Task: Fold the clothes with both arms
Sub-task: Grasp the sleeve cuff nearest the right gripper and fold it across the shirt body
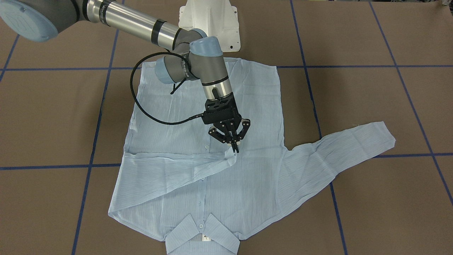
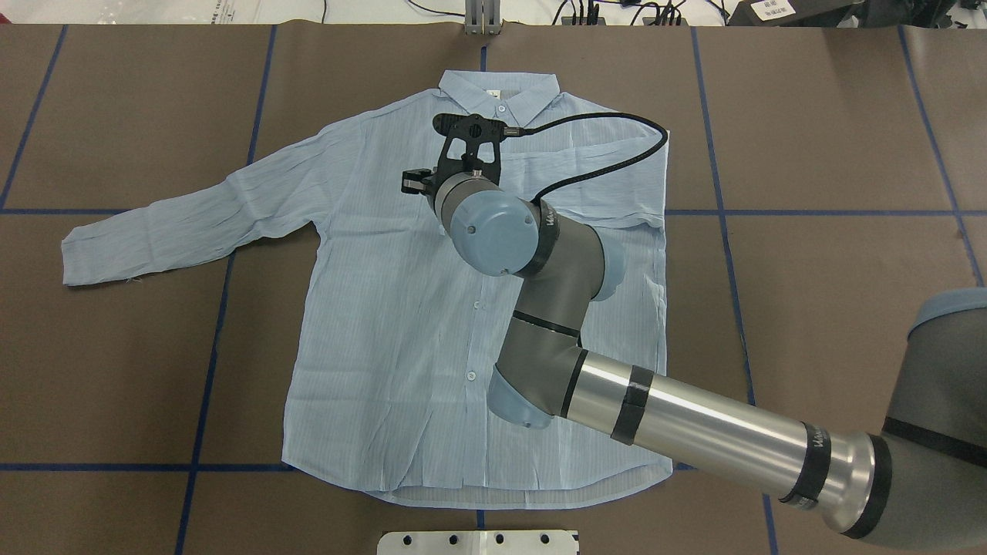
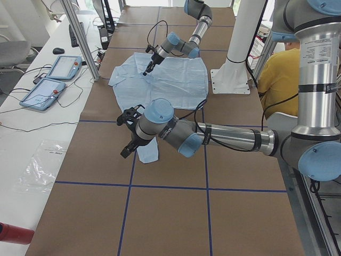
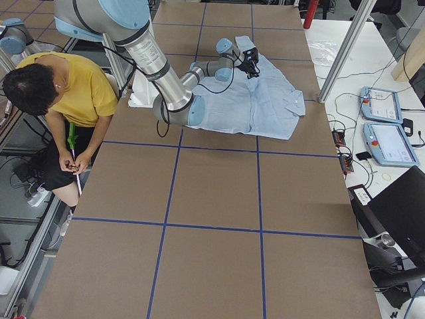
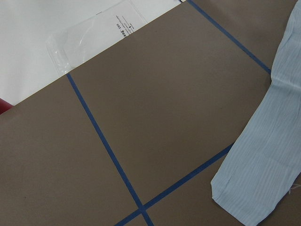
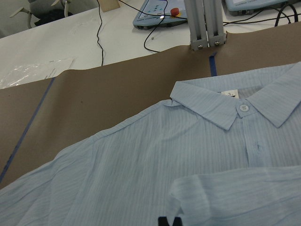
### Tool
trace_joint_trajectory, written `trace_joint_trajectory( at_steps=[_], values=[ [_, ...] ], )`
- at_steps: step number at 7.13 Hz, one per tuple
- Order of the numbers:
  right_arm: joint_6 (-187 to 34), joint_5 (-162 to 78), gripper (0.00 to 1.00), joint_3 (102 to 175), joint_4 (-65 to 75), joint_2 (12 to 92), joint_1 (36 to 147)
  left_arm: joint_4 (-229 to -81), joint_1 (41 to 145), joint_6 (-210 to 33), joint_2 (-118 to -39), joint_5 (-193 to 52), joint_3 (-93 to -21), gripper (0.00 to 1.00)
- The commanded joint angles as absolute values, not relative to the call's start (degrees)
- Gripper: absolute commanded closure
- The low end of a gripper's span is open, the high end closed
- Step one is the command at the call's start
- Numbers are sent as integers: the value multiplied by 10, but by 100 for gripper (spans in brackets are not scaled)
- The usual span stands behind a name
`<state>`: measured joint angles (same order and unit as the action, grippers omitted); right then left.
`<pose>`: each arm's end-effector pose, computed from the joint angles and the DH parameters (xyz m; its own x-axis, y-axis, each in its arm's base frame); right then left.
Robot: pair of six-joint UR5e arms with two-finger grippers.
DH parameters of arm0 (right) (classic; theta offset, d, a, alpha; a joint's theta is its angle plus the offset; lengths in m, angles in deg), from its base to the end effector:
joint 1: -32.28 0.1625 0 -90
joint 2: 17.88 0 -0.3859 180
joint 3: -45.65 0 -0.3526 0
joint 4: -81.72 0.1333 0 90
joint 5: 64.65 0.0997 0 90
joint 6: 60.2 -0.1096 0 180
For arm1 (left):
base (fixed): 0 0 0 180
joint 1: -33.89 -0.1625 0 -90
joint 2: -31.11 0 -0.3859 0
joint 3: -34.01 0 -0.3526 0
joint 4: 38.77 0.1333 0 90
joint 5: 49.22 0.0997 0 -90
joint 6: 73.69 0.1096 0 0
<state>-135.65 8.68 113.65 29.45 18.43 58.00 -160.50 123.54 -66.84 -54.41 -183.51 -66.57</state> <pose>-0.5991 -0.4714 0.1494 0.4718 -0.0399 0.8808 -0.5570 0.7609 0.3328 -0.0540 -0.4477 0.5106 0.7075 0.5238 -0.4744 -0.0899 0.7326 0.6747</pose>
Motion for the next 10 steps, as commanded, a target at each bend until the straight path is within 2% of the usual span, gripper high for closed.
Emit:
trace_joint_trajectory(
  at_steps=[1, 4, 5, 7, 9, 10],
  values=[
    [-1396, 87, 1, 1071, 288, 124, 574, -1605, 1235, -667, -544, -1835, -663, 0],
    [-1415, 133, 1, 1078, 246, 111, 603, -1607, 1235, -670, -550, -1836, -665, 0],
    [-1415, 207, 1, 1094, 181, 116, 647, -1641, 1234, -669, -553, -1835, -661, 0],
    [-1338, 352, 1, 1195, 75, 192, 750, -1704, 1218, -747, -550, -1837, -640, 0],
    [-1183, 485, 0, 1327, 41, 332, 860, -1767, 1130, -924, -547, -1822, -628, 0],
    [-1083, 535, 0, 1364, -5, 376, 918, -1852, 1094, -1027, -541, -1773, -601, 0]
  ],
)
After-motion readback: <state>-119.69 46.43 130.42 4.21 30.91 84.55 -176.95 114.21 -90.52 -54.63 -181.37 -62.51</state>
